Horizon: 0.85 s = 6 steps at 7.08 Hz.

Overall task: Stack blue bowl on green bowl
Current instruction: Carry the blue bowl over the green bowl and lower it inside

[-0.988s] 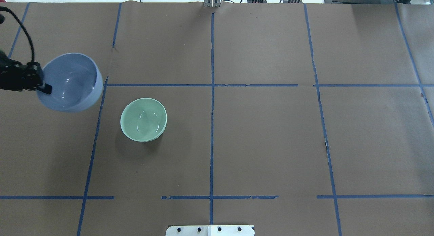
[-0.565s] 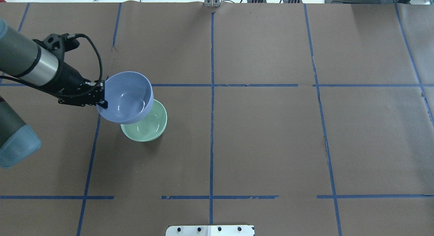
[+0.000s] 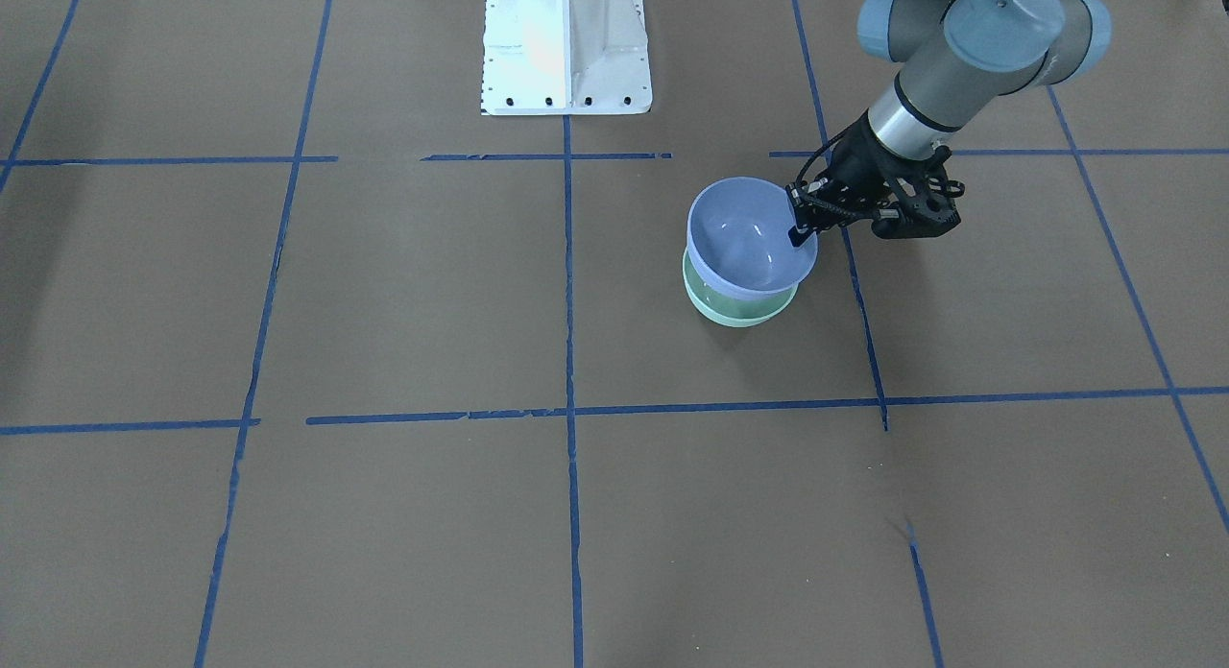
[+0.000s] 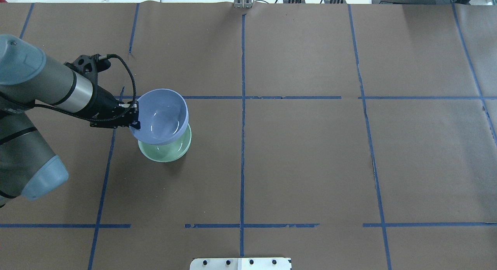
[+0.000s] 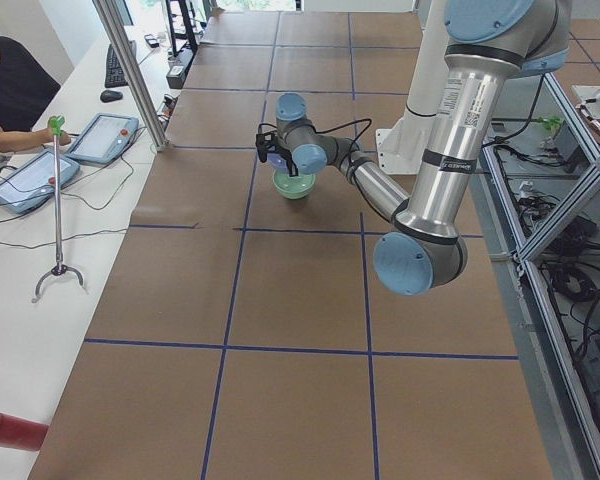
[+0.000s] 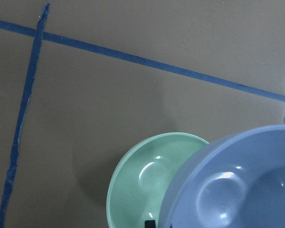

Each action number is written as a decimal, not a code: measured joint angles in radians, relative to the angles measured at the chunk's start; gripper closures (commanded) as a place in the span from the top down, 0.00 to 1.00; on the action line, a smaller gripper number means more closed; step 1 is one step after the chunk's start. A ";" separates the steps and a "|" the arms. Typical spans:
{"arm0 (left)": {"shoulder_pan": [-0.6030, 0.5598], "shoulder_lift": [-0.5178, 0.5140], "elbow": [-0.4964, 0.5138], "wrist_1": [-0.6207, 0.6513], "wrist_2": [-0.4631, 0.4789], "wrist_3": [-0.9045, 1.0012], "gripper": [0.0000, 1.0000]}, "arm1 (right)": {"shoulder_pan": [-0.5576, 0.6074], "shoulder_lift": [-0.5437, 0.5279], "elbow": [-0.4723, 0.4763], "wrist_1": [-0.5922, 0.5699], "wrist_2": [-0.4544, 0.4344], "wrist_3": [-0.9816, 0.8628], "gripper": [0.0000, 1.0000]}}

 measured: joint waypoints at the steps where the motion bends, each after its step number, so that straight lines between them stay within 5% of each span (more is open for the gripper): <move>1: 0.009 0.008 0.004 -0.003 0.004 0.001 0.00 | 0.000 0.000 0.000 0.000 -0.001 0.000 1.00; 3: 0.015 0.015 0.005 -0.005 0.005 0.006 0.00 | 0.000 0.000 0.000 -0.001 0.000 0.000 1.00; 4: 0.016 0.015 0.005 -0.005 0.005 0.007 0.99 | 0.000 0.000 0.000 0.000 0.000 0.000 1.00; 6: 0.019 0.015 0.018 -0.009 0.004 0.015 1.00 | 0.000 0.000 0.000 0.000 0.000 0.000 1.00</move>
